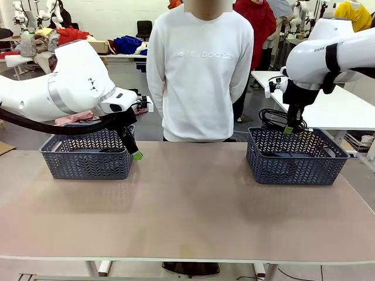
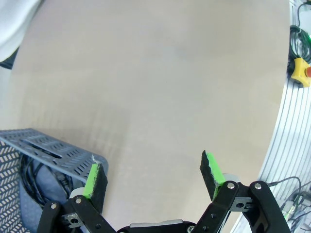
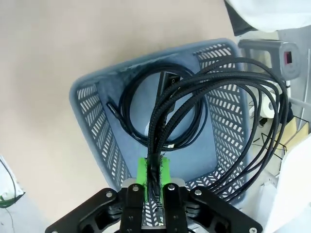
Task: Organize the cables according to human instructions.
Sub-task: Pick up a bundle of cables and place it in the basket indicated by the human.
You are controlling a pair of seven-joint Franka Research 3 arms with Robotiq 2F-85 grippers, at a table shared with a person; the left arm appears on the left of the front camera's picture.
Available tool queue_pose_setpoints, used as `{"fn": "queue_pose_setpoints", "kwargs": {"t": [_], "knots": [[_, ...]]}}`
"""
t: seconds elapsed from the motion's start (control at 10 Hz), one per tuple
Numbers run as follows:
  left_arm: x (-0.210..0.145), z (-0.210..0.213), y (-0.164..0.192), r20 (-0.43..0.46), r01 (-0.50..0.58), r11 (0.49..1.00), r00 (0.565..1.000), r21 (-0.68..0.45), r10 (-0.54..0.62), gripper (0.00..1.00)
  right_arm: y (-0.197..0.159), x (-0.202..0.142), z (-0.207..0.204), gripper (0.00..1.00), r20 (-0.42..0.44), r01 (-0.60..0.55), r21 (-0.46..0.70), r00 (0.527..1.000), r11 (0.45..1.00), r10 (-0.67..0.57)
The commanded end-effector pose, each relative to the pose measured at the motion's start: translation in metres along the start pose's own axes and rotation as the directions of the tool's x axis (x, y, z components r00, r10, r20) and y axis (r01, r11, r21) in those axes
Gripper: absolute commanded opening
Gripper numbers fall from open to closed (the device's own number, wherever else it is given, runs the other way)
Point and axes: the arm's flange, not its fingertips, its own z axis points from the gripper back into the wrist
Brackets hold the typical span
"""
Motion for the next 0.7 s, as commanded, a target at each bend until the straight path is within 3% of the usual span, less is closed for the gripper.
{"fn": "queue_pose_setpoints", "kwargs": {"t": [0.0,0.6], "knots": [[-0.001,0.001,0.002,-0.002,0.001,1.0,1.0,-0.003,-0.001,1.0,0.002,-0.013,-0.012,0.0,0.031,-0.093,0.006,0.995,0.996,0.093],[-0.001,0.001,0.002,-0.002,0.001,1.0,1.0,-0.003,-0.001,1.0,-0.002,-0.022,-0.042,0.0,0.012,-0.186,-0.037,0.982,0.982,0.187]]}}
